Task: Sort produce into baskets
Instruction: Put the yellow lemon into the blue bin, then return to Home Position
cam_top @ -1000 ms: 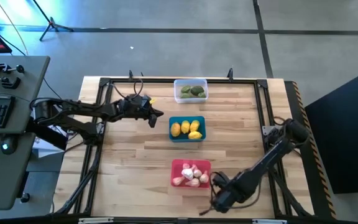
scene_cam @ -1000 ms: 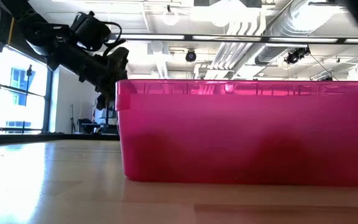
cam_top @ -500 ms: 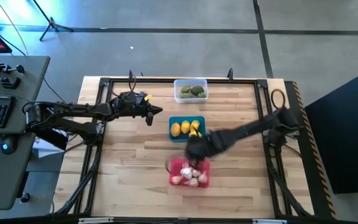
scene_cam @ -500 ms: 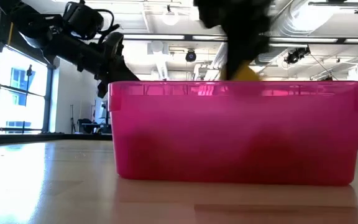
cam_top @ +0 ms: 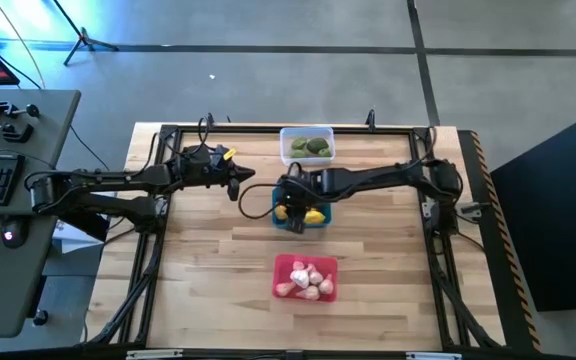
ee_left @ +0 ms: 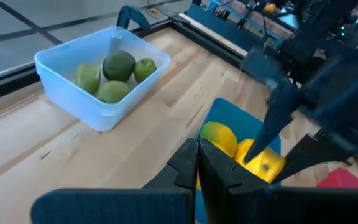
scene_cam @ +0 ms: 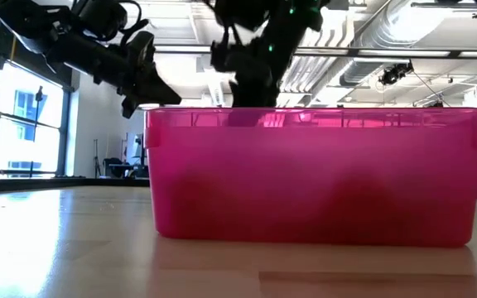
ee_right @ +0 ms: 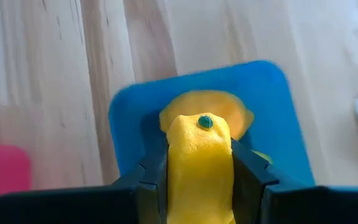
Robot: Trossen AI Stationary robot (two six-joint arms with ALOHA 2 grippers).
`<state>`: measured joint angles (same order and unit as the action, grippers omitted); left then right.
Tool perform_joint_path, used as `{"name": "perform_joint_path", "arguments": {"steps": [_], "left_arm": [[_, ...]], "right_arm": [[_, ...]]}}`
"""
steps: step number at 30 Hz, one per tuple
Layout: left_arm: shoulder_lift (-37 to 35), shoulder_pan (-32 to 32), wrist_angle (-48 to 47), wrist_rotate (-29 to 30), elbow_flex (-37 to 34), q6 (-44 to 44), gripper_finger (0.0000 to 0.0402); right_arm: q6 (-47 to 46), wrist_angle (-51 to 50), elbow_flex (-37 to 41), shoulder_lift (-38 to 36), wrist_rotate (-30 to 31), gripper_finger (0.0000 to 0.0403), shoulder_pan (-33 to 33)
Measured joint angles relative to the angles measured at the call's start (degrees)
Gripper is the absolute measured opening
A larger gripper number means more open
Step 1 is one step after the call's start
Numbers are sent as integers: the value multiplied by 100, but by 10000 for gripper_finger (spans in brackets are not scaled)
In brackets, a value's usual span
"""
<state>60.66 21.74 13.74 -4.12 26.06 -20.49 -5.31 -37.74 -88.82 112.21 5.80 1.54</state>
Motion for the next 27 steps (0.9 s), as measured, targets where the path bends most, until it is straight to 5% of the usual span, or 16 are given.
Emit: {"name": "perform_joint_path", "arguments": {"steps": [10, 21, 27], "left_arm": [[2, 8, -78, 22, 1, 168, 0], [2, 202, -66, 30, 1, 175, 0], [2, 187, -54, 31, -1, 271, 0]], "right_arm": [[130, -26, 2, 299, -292, 109, 4], [-219, -97, 2, 284, -390, 249, -13], [-138, -785, -332, 264, 158, 224, -79]]}}
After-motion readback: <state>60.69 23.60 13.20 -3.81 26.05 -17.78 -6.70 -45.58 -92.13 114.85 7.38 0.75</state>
